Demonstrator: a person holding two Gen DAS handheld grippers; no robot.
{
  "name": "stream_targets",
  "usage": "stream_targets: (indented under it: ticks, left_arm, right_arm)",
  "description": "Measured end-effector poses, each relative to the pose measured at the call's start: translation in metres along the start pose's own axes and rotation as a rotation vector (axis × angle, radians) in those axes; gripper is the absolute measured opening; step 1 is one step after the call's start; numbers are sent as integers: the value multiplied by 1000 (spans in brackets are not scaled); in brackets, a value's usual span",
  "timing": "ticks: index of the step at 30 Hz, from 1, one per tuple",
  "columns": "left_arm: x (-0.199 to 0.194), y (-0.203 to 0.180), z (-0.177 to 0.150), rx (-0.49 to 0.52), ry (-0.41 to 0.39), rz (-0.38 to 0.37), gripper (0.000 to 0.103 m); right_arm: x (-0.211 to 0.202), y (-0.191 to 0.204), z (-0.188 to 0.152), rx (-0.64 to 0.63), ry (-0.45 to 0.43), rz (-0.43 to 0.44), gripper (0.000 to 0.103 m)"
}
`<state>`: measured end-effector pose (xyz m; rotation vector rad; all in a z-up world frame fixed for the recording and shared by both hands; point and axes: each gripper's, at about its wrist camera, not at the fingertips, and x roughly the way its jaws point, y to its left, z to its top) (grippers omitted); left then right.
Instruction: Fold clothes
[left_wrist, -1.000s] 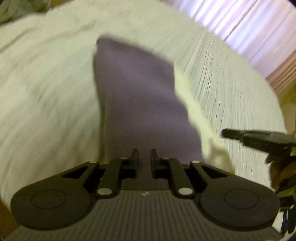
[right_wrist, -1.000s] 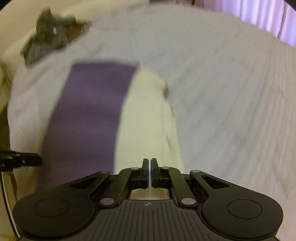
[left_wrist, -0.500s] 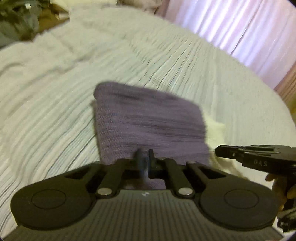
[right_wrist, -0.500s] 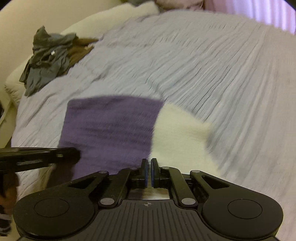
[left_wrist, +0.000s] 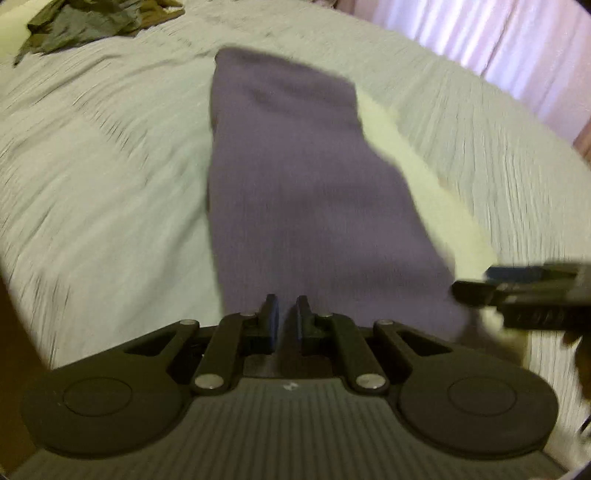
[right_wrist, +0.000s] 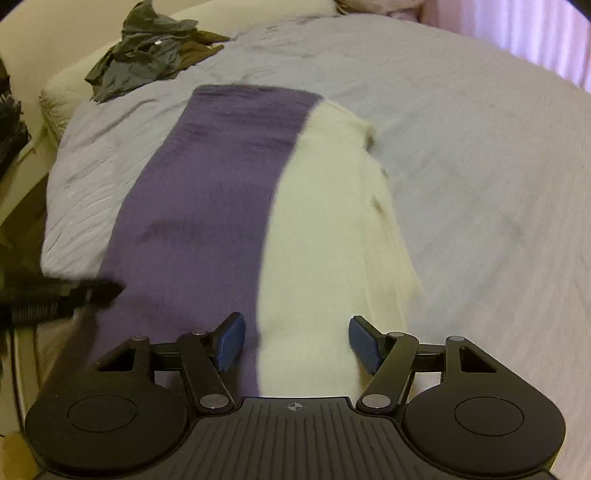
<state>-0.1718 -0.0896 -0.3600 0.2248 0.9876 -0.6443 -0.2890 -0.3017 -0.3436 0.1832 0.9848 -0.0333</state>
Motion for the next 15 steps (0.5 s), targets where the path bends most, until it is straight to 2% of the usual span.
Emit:
stream_targets:
  ticks: [2, 4, 6, 10, 12, 15]
  left_arm:
    - [-17, -9, -31, 27, 4, 37, 5]
    - [-29, -15, -42, 12, 32, 53, 5]
    - [-41, -20, -53, -3, 61, 67, 5]
    - [-77, -28, -43, -77, 178, 73, 6]
    - [-100, -30, -34, -124, 195, 72, 8]
    - [-141, -42, -25, -135, 178, 83, 18]
  right_arm:
    - [-16, -1, -25, -1, 14, -6, 66]
    - [-30, -8, -48, 52, 48, 22, 66]
    - [-43, -10, -64, 72, 83, 15, 66]
    - [-66, -1, -68, 57, 220, -11, 66]
    - [-90, 5, -65, 50, 209, -2, 66]
    - [-125, 14, -53, 80, 185, 35, 66]
